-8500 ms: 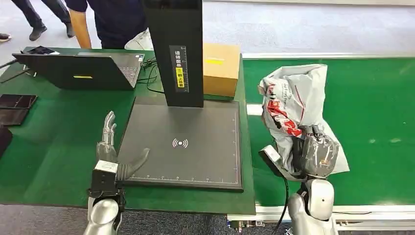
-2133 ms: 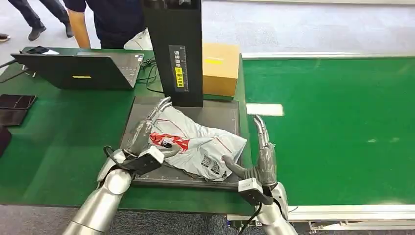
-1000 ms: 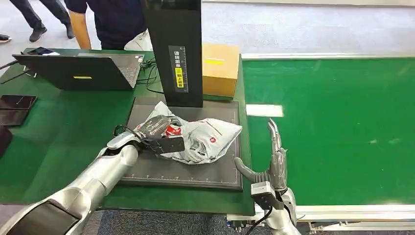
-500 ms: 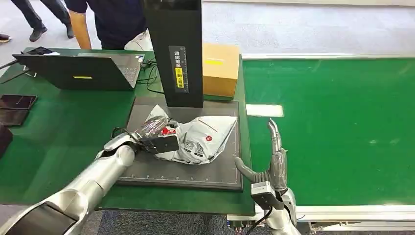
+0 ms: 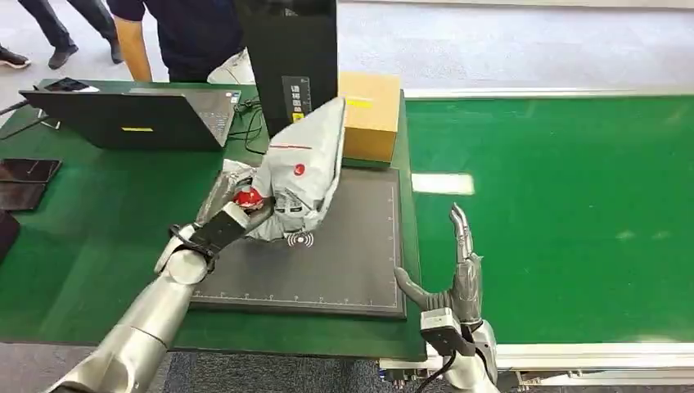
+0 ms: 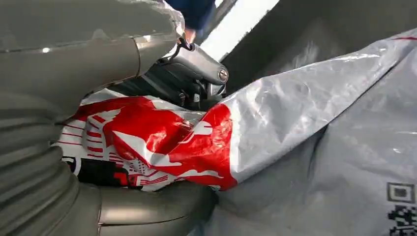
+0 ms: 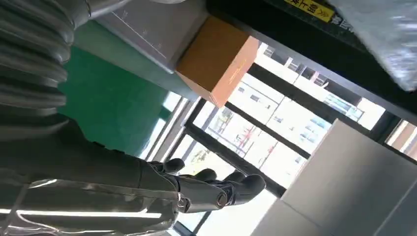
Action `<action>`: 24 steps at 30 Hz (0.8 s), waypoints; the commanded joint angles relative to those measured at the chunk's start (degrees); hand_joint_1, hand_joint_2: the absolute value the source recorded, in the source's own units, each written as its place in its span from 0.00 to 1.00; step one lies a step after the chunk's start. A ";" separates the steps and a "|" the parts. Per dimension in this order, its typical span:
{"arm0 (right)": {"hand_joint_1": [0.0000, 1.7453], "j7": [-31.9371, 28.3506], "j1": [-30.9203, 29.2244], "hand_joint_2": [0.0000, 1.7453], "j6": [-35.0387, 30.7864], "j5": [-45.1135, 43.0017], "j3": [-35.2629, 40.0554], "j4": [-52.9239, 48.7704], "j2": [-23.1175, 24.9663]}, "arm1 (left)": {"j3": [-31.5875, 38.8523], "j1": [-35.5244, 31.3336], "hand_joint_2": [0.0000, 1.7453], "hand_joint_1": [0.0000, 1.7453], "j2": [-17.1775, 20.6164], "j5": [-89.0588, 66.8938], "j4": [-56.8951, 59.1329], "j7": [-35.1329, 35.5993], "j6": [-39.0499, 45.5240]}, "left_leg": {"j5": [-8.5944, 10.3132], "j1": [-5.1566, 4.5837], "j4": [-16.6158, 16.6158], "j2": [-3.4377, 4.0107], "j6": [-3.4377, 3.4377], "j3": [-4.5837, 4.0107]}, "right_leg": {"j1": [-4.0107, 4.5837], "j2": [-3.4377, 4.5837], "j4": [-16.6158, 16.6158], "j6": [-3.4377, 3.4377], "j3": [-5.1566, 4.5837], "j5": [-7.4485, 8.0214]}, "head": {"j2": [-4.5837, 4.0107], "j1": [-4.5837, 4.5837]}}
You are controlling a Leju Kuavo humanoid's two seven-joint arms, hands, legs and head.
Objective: Moved the parcel from conveyor to table for the left to box.
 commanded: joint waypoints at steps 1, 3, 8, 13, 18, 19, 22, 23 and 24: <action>0.00 0.99 2.00 1.00 -0.11 1.47 -1.84 -2.07 0.67 | 9.66 3.11 1.00 1.00 -3.06 0.54 -8.53 1.24 5.26 | 0.00 0.00 -0.01 -0.04 0.01 -0.03 | 0.01 -0.06 -0.02 -0.04 0.00 -0.02 | 0.00 -0.02; 0.00 1.02 2.48 1.00 -0.29 1.62 -2.04 -2.41 0.79 | 12.21 3.14 1.00 1.00 -3.64 1.21 -8.26 1.59 7.53 | -0.01 0.01 -0.01 -0.02 0.01 -0.01 | 0.02 -0.04 -0.02 -0.05 0.02 -0.02 | 0.00 -0.02; 0.00 1.01 2.93 1.00 -0.82 1.74 -2.09 -2.48 0.91 | 16.29 2.45 1.00 1.00 -3.01 1.09 -5.94 1.82 12.90 | 0.01 0.01 -0.05 0.02 0.00 0.02 | 0.01 0.01 -0.04 -0.08 0.02 0.01 | 0.00 0.00; 0.00 1.23 3.48 1.00 -1.19 2.00 -1.82 -3.14 1.13 | 22.46 1.15 1.00 1.00 -1.34 0.70 -0.19 3.89 23.42 | 0.02 0.00 -0.09 0.03 -0.01 0.07 | 0.02 0.01 -0.05 -0.10 0.05 0.01 | 0.00 -0.02; 0.00 1.27 3.44 1.00 -1.50 2.06 -1.65 -2.78 1.09 | 25.01 1.58 1.00 1.00 0.12 -0.58 2.41 3.74 29.76 | 0.00 0.00 -0.09 0.06 0.00 0.09 | 0.03 0.05 -0.06 -0.07 0.07 -0.01 | 0.00 -0.02; 0.00 1.27 3.40 1.00 -1.61 2.07 -1.59 -2.66 1.07 | 25.85 1.65 1.00 1.00 0.45 -2.32 3.28 4.40 33.60 | 0.01 0.00 -0.17 0.10 0.00 0.17 | 0.03 0.08 -0.11 -0.12 0.14 0.01 | 0.00 0.00; 0.00 1.29 3.48 1.00 -1.95 2.14 -1.30 -2.68 1.02 | 29.85 2.28 1.00 1.00 0.15 -6.76 3.22 5.35 36.33 | 0.01 0.00 -0.11 0.08 0.00 0.07 | 0.02 0.06 -0.07 -0.08 0.06 0.01 | 0.00 -0.02; 0.00 1.29 3.49 1.00 -1.96 2.14 -1.27 -2.70 1.04 | 29.95 2.40 1.00 1.00 0.14 -6.81 3.24 5.29 36.33 | 0.00 0.00 -0.13 0.10 0.00 0.11 | 0.02 0.08 -0.08 -0.08 0.08 0.00 | 0.00 -0.02; 0.00 1.33 3.62 1.00 -2.09 2.17 -1.17 -2.89 1.03 | 32.96 2.58 1.00 1.00 -0.86 -10.17 2.55 6.12 36.33 | 0.00 -0.01 -0.17 0.16 0.00 0.16 | 0.01 0.13 -0.12 -0.11 0.11 0.02 | 0.00 -0.02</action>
